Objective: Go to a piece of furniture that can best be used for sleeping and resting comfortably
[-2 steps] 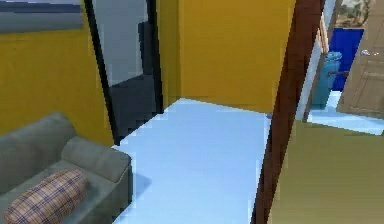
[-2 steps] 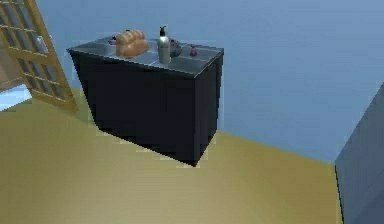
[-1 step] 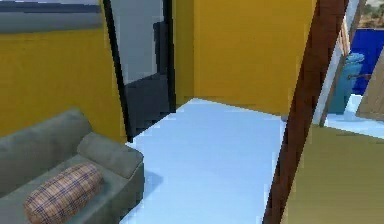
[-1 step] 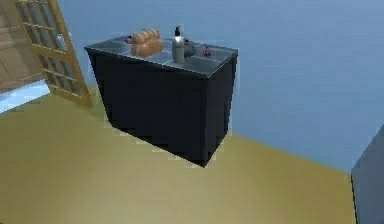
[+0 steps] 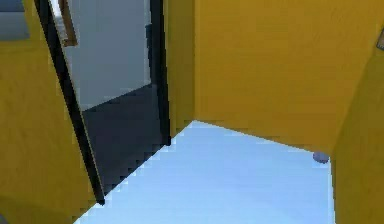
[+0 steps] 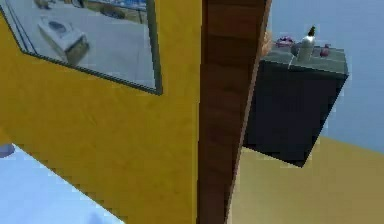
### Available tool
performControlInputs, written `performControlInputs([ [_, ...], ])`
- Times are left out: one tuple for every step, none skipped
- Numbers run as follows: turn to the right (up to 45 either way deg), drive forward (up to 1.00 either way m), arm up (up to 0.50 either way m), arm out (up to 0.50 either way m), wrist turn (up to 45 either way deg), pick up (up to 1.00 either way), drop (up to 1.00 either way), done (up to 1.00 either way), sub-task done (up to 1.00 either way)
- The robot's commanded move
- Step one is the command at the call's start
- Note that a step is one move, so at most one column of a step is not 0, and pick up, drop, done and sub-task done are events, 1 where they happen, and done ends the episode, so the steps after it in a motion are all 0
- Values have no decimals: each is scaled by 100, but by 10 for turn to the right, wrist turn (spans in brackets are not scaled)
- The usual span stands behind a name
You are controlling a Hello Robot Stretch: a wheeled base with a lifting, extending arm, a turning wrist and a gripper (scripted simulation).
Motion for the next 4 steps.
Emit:
performControlInputs([
  [240,0,0,0,0,0,0,0,0],
  [0,40,0,0,0,0,0,0,0],
  [-450,0,0,0,0,0,0,0,0],
  [-90,0,0,0,0,0,0,0,0],
])
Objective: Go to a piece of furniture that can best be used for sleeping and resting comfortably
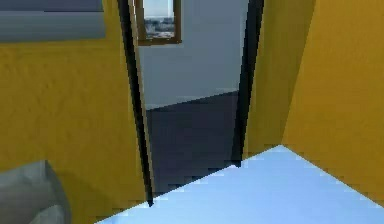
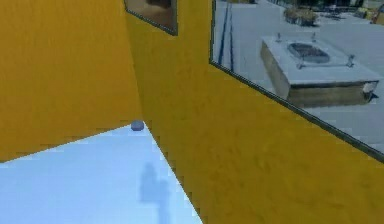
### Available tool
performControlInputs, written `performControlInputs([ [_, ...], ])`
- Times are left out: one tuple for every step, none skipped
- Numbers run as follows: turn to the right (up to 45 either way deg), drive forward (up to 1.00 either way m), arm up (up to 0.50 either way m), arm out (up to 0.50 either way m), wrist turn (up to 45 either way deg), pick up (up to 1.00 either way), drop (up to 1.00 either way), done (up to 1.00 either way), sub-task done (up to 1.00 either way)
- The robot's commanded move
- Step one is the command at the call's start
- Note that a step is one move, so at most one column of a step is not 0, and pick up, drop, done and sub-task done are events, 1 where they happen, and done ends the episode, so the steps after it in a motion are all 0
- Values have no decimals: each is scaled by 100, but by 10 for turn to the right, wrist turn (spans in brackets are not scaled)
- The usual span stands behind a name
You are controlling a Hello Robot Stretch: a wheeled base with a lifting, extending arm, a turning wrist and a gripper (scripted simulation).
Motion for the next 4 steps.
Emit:
performControlInputs([
  [0,30,0,0,0,0,0,0,0],
  [60,0,0,0,0,0,0,0,0],
  [0,100,0,0,0,0,0,0,0],
  [-300,0,0,0,0,0,0,0,0],
])
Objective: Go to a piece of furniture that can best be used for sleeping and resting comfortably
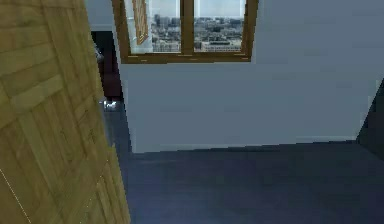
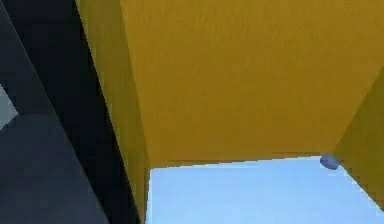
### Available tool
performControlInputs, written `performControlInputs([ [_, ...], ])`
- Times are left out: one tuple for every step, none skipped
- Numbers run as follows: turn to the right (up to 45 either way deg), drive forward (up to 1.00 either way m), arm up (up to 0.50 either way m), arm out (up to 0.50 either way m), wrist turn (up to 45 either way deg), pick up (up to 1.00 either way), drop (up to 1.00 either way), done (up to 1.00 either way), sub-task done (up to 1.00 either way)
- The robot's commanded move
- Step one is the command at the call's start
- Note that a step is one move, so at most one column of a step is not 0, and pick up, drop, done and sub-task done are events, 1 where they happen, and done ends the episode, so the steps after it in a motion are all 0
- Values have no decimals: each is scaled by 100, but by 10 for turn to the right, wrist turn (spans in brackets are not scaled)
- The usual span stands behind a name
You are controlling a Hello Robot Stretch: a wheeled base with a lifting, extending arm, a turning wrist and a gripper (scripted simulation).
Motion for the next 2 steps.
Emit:
performControlInputs([
  [0,100,0,0,0,0,0,0,0],
  [-60,0,0,0,0,0,0,0,0],
])
